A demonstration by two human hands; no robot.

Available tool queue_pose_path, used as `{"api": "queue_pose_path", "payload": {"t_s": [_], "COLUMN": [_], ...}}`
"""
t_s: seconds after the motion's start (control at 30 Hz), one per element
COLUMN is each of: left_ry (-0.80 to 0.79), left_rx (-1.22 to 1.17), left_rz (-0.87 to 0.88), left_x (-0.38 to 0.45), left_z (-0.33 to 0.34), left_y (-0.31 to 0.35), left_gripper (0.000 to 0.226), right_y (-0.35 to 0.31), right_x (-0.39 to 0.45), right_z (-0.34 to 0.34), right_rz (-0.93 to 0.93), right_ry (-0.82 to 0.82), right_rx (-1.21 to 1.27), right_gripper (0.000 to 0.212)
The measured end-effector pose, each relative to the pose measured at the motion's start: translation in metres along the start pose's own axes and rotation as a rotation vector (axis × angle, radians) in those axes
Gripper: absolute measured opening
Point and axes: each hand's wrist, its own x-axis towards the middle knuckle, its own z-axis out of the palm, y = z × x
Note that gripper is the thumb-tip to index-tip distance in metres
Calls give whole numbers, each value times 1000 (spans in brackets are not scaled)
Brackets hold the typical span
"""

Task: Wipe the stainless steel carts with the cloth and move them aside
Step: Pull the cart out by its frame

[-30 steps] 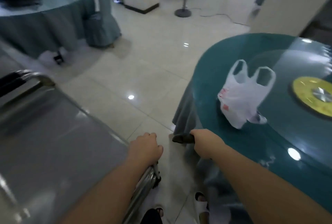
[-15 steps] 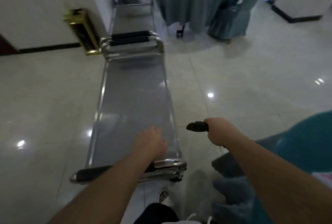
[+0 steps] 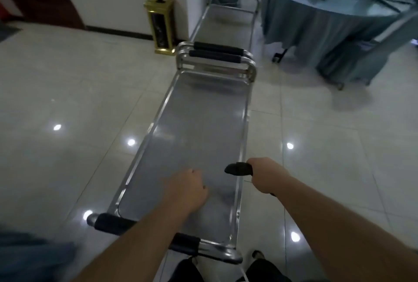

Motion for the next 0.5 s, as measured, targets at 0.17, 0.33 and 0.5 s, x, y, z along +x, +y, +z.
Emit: {"api": "queue_pose_path", "payload": {"t_s": [0.17, 0.33, 0.5], "left_ry": [-24, 3, -3], "left_rx": [-115, -190, -248], "left_rz": [-213, -479, -645], "left_x": [14, 11, -16], "left_z": [28, 37, 36], "left_y": [9, 45, 96], "left_gripper": [52, 55, 55], "right_y": [-11, -5, 17], "right_x": [59, 106, 119], "right_z": [-26, -39, -53], "right_rz": [-224, -474, -662], "right_ry": [-76, -152, -190], "right_rx": [-177, -329, -481], "right_gripper": [29, 28, 24]}}
